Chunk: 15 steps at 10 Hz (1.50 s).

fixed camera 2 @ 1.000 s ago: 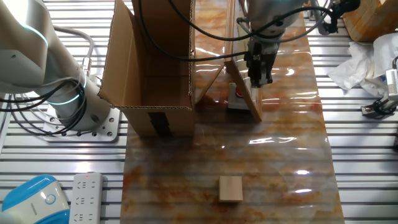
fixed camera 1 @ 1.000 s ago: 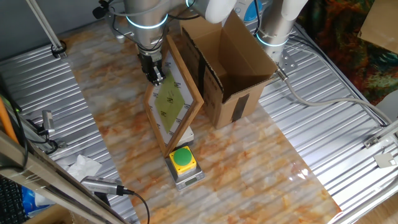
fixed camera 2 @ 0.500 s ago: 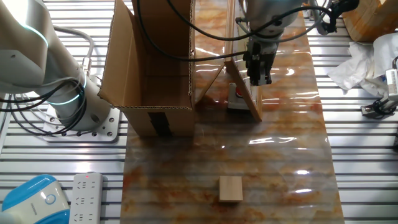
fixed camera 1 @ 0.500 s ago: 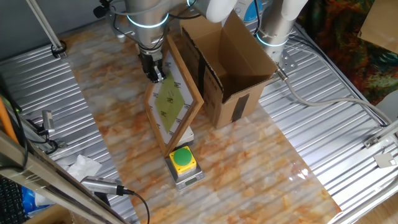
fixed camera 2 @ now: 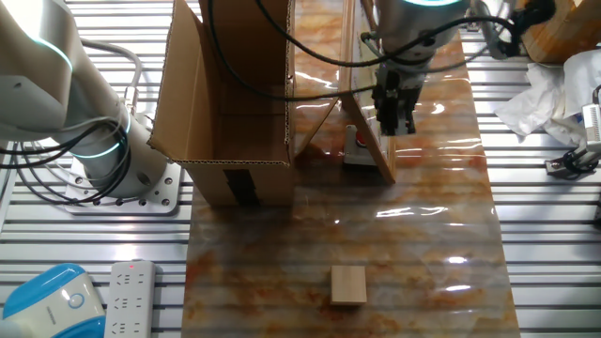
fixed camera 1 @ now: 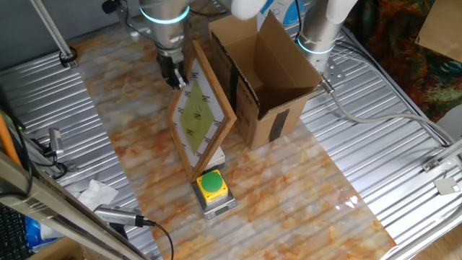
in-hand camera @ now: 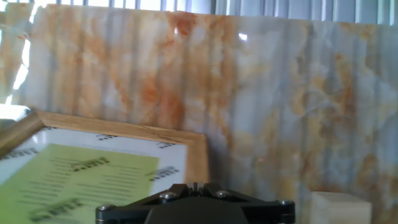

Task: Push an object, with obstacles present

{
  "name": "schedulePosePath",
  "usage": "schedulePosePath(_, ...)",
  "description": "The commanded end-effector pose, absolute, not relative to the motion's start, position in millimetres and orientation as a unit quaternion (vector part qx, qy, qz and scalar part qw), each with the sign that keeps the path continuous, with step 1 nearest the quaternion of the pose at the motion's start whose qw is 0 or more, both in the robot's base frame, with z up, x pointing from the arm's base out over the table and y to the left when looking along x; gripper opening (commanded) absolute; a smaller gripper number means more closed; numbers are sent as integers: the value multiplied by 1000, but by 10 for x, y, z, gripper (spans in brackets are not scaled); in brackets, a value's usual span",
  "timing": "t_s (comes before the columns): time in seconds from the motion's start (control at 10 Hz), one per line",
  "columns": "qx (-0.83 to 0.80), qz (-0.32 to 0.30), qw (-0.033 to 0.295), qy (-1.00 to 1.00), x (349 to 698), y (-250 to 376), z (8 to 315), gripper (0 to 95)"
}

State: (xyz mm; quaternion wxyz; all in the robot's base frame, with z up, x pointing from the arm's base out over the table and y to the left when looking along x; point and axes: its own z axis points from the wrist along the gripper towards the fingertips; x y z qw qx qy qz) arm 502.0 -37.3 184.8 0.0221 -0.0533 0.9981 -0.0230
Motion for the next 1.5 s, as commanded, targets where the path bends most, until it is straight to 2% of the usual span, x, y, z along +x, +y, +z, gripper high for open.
schedulePosePath(0.1,-70,-18,15,997,5036,-577,1901,0)
schedulePosePath(0.8,-103,-12,3,995,4916,-1042,1906,0)
schedulePosePath(1.5,-119,-14,-1,993,4513,-1509,1777,0)
